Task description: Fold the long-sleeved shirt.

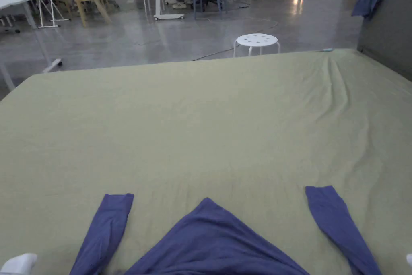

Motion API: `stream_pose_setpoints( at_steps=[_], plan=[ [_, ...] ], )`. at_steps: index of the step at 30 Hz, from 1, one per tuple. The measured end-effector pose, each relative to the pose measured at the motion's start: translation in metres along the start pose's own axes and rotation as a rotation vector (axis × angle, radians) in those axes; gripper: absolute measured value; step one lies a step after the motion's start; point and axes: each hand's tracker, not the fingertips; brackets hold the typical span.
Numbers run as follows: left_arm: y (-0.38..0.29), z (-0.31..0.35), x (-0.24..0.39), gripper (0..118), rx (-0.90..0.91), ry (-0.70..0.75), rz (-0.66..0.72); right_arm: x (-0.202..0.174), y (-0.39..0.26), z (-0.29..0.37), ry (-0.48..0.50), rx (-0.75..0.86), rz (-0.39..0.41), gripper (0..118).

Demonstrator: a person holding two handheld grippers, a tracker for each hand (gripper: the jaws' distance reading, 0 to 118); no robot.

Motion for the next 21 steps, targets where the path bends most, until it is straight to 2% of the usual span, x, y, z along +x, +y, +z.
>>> stream_pose_setpoints(
  at_steps=[6, 9, 11, 12, 13, 14, 15, 17, 20, 21],
  plan=[
    [-0.039, -0.021, -0.025, 6, -0.014, -0.016, 0.106, 0.003, -0.03, -0.02, 0.019, -0.079, -0.087, 11],
    [-0.047, -0.043, -0.047, 39, -0.028, 0.043, 0.162, 0.003, -0.029, -0.025, -0.005, -0.04, -0.114, 27],
    [-0.048, -0.035, -0.051, 47, 0.032, -0.036, 0.225, 0.006, -0.026, -0.023, 0.005, -0.043, -0.131, 33],
    [-0.05, -0.031, -0.05, 57, 0.044, -0.036, 0.244, 0.003, -0.023, -0.02, -0.004, -0.058, -0.141, 37],
    [-0.05, -0.022, -0.046, 85, 0.07, -0.004, 0.251, -0.002, -0.02, -0.015, -0.016, -0.069, -0.126, 57],
    [-0.051, -0.012, -0.042, 103, 0.094, 0.044, 0.243, -0.008, -0.019, -0.004, -0.071, -0.077, -0.059, 81],
    [-0.054, 0.001, -0.038, 114, 0.134, 0.069, 0.232, -0.011, -0.017, 0.006, -0.143, -0.074, -0.002, 98],
    [-0.062, 0.023, -0.04, 116, 0.254, 0.021, 0.203, -0.019, -0.018, 0.037, -0.132, 0.069, 0.036, 102],
    [-0.081, 0.056, -0.023, 115, 0.291, -0.022, 0.218, -0.031, -0.019, 0.081, -0.064, 0.161, -0.002, 102],
    [-0.086, 0.06, -0.019, 110, 0.266, -0.011, 0.222, -0.035, -0.02, 0.091, -0.047, 0.187, -0.02, 102]
  ],
)
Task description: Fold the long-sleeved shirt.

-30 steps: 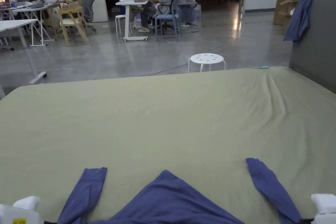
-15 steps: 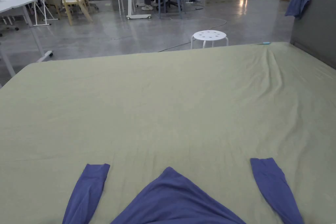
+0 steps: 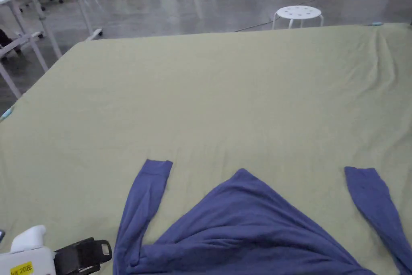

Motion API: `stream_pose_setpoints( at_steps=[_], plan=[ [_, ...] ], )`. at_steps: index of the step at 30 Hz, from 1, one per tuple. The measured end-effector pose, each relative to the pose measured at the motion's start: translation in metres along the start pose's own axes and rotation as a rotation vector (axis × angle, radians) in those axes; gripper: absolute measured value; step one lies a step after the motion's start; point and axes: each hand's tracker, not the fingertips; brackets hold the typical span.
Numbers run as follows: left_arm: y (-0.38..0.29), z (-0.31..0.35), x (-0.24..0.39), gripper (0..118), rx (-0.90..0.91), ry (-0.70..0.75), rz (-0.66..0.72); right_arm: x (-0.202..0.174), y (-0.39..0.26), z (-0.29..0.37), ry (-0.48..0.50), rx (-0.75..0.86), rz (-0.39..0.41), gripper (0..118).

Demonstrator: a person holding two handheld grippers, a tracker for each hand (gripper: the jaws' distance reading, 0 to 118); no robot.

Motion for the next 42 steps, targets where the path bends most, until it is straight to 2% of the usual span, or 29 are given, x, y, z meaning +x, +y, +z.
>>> stream_pose_setpoints(
  at_steps=[1, 2, 3, 4, 7, 9, 11, 12, 14, 15, 16, 21, 23, 24, 25, 26, 27, 28, 29, 30, 32, 33, 36, 38, 42],
  plan=[
    [-0.005, 0.002, 0.002, 76, -0.083, 0.038, -0.012, -0.003, 0.0, 0.007, 0.012, 0.019, -0.013, 101],
    [-0.013, 0.003, 0.005, 27, -0.109, 0.052, -0.041, -0.007, -0.001, 0.013, 0.031, 0.016, -0.02, 90],
    [-0.025, 0.005, 0.014, 0, -0.084, 0.038, -0.079, -0.012, -0.003, 0.016, 0.024, 0.012, -0.018, 57],
    [-0.033, 0.005, 0.018, 0, -0.081, 0.049, -0.106, -0.017, -0.005, 0.019, 0.018, 0.026, -0.011, 0],
    [-0.041, -0.001, 0.021, 0, -0.101, 0.016, -0.131, -0.037, -0.009, 0.016, -0.061, 0.052, 0.066, 0],
    [-0.033, -0.001, 0.036, 0, -0.036, 0.005, -0.16, -0.048, -0.01, 0.013, 0.003, 0.039, 0.115, 0],
    [-0.012, -0.004, 0.049, 0, 0.04, -0.025, -0.208, -0.056, -0.007, 0.009, 0.035, 0.047, 0.112, 0],
    [-0.002, -0.011, 0.054, 9, 0.064, -0.025, -0.213, -0.059, -0.007, 0.008, 0.054, 0.049, 0.115, 0],
    [0.022, -0.037, 0.063, 92, 0.067, -0.005, -0.2, -0.065, -0.005, 0.006, 0.07, 0.05, 0.124, 0],
    [0.036, -0.052, 0.067, 118, 0.053, 0.011, -0.191, -0.067, -0.006, 0.005, 0.076, 0.05, 0.126, 0],
    [0.041, -0.064, 0.068, 116, 0.104, 0.002, -0.18, -0.069, -0.006, 0.003, 0.081, 0.05, 0.13, 0],
    [0.081, -0.147, 0.079, 117, -0.021, 0.185, -0.21, -0.061, -0.01, -0.005, 0.066, 0.025, 0.114, 0],
    [0.085, -0.182, 0.071, 112, -0.122, 0.216, -0.206, -0.055, -0.011, -0.005, 0.049, 0.007, 0.097, 0],
    [0.082, -0.197, 0.07, 99, -0.19, 0.237, -0.217, -0.051, -0.011, -0.008, 0.044, 0.0, 0.096, 0],
    [0.077, -0.208, 0.069, 93, -0.251, 0.272, -0.252, -0.049, -0.01, -0.01, 0.037, -0.009, 0.1, 0],
    [0.072, -0.209, 0.072, 92, -0.256, 0.35, -0.359, -0.05, -0.008, -0.011, 0.031, -0.02, 0.111, 0],
    [0.077, -0.213, 0.067, 87, -0.17, 0.287, -0.38, -0.05, -0.005, -0.015, 0.029, -0.034, 0.127, 0],
    [0.078, -0.209, 0.072, 70, -0.203, 0.288, -0.377, -0.051, 0.001, -0.02, 0.034, -0.045, 0.141, 0],
    [0.078, -0.201, 0.076, 41, -0.191, 0.28, -0.381, -0.058, 0.011, -0.026, 0.042, -0.051, 0.159, 0],
    [0.077, -0.191, 0.077, 0, -0.168, 0.25, -0.395, -0.067, 0.022, -0.033, 0.058, -0.057, 0.185, 11],
    [0.078, -0.155, 0.065, 0, -0.18, 0.14, -0.313, -0.092, 0.052, -0.056, 0.101, -0.057, 0.253, 93],
    [0.078, -0.143, 0.059, 0, -0.148, 0.109, -0.23, -0.111, 0.071, -0.074, 0.152, -0.043, 0.305, 118],
    [0.07, -0.101, 0.065, 0, -0.044, 0.094, -0.258, -0.164, 0.12, -0.132, 0.253, 0.021, 0.403, 117],
    [0.072, -0.083, 0.061, 0, -0.013, 0.105, -0.271, -0.216, 0.152, -0.192, 0.266, -0.06, 0.453, 117],
    [0.077, -0.044, 0.045, 0, 0.038, 0.058, -0.195, -0.268, 0.174, -0.295, 0.154, -0.262, 0.502, 117]
  ],
)
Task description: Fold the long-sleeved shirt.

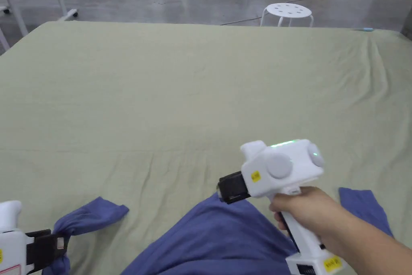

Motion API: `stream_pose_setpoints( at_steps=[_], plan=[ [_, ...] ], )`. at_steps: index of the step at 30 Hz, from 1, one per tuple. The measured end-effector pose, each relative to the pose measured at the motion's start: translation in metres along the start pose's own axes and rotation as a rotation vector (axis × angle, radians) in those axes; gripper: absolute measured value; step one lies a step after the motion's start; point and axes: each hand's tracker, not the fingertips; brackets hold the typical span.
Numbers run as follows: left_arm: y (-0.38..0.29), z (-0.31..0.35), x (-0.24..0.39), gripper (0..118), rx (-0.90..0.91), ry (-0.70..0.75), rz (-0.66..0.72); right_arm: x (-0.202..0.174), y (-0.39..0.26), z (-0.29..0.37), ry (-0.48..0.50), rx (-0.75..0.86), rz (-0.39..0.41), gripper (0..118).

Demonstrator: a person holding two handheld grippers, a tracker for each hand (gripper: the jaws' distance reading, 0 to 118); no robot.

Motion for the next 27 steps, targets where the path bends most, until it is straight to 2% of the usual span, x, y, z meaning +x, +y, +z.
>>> stream_pose_setpoints(
  at_steps=[2, 3, 4, 5, 6, 7, 8, 9, 11, 14, 15, 22, 25, 27],
  plan=[
    [-0.001, 0.018, -0.011, 0, 0.028, 0.009, 0.011, -0.01, 0.009, -0.025, -0.037, -0.078, 0.04, 109],
    [-0.002, 0.027, -0.015, 0, 0.045, 0.022, 0.018, -0.016, 0.008, -0.031, -0.06, -0.108, 0.07, 92],
    [-0.002, 0.036, -0.019, 0, 0.055, 0.03, 0.024, -0.024, 0.008, -0.037, -0.086, -0.128, 0.116, 48],
    [-0.005, 0.043, -0.025, 0, 0.057, 0.03, 0.033, -0.031, 0.003, -0.04, -0.142, -0.158, 0.178, 23],
    [-0.006, 0.049, -0.028, 0, 0.061, 0.034, 0.04, -0.038, -0.005, -0.036, -0.178, -0.143, 0.236, 22],
    [-0.007, 0.055, -0.032, 0, 0.065, 0.041, 0.046, -0.042, -0.009, -0.03, -0.2, -0.103, 0.292, 3],
    [-0.008, 0.06, -0.034, 0, 0.069, 0.049, 0.05, -0.052, -0.008, -0.027, -0.214, -0.164, 0.316, 0],
    [-0.013, 0.066, -0.034, 0, 0.07, 0.051, 0.047, -0.055, -0.013, -0.021, -0.26, -0.172, 0.304, 0],
    [-0.013, 0.077, -0.035, 0, 0.081, 0.045, 0.051, -0.053, -0.022, 0.004, -0.227, -0.087, 0.298, 0],
    [-0.012, 0.097, -0.034, 0, 0.138, -0.029, 0.114, -0.035, -0.03, 0.069, -0.177, 0.035, 0.189, 0],
    [-0.008, 0.104, -0.032, 0, 0.157, -0.045, 0.121, -0.028, -0.033, 0.099, -0.168, 0.088, 0.179, 0],
    [0.051, 0.151, -0.001, 0, 0.294, -0.13, 0.066, 0.025, -0.039, 0.339, -0.283, 0.473, 0.108, 0],
    [0.095, 0.167, 0.023, 0, 0.359, -0.174, 0.034, 0.037, -0.03, 0.424, -0.374, 0.581, 0.099, 0],
    [0.133, 0.173, 0.038, 0, 0.392, -0.203, 0.018, 0.045, -0.017, 0.47, -0.481, 0.628, 0.11, 0]
  ],
)
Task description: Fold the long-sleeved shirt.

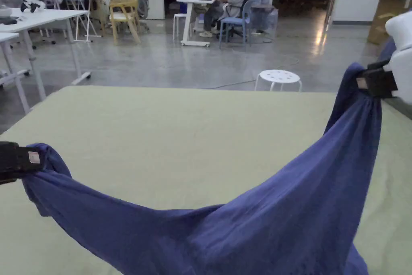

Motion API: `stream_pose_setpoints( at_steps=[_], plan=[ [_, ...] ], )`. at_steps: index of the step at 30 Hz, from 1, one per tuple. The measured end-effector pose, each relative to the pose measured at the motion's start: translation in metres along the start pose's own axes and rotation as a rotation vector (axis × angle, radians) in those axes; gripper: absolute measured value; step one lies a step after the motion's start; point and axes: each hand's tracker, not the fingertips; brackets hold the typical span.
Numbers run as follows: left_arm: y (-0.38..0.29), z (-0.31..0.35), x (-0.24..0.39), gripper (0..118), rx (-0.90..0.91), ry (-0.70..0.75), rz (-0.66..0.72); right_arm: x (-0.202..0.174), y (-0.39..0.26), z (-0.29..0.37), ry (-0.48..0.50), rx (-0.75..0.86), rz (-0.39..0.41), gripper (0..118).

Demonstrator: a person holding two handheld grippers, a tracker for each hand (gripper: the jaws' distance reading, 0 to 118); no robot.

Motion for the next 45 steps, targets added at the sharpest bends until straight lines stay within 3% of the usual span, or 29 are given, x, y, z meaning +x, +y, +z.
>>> stream_pose_setpoints(
  at_steps=[3, 8, 11, 14, 16, 18, 21, 28, 36, 38, 45],
  plan=[
    [0.062, -0.012, 0.026, 0, 0.056, 0.034, -0.037, 0.047, 0.05, 0.018, -0.074, 0.035, -0.071, 0],
    [0.174, -0.041, 0.05, 0, 0.153, 0.09, -0.084, 0.118, 0.12, -0.001, -0.291, 0.032, -0.071, 0],
    [0.231, -0.055, 0.068, 0, 0.191, 0.131, -0.125, 0.156, 0.155, -0.023, -0.306, 0.03, -0.175, 0],
    [0.276, -0.074, 0.079, 0, 0.243, 0.221, -0.199, 0.174, 0.183, -0.042, -0.356, 0.022, -0.197, 0],
    [0.296, -0.087, 0.079, 0, 0.266, 0.254, -0.18, 0.183, 0.197, -0.056, -0.392, 0.041, -0.204, 0],
    [0.308, -0.096, 0.079, 0, 0.267, 0.254, -0.151, 0.192, 0.207, -0.072, -0.366, 0.079, -0.267, 0],
    [0.32, -0.118, 0.069, 0, 0.288, 0.231, -0.114, 0.195, 0.212, -0.098, -0.347, 0.062, -0.296, 0],
    [0.288, -0.183, 0.05, 0, 0.204, 0.255, -0.087, 0.169, 0.165, -0.19, -0.29, -0.054, -0.287, 0],
    [0.177, -0.261, -0.015, 0, -0.04, 0.301, -0.052, 0.111, 0.013, -0.295, -0.159, -0.296, -0.295, 0],
    [0.143, -0.268, -0.031, 0, -0.095, 0.306, -0.059, 0.096, -0.034, -0.307, -0.128, -0.353, -0.334, 0],
    [0.029, -0.234, -0.082, 0, -0.278, 0.355, -0.076, 0.059, -0.179, -0.287, -0.075, -0.525, -0.332, 0]
  ],
)
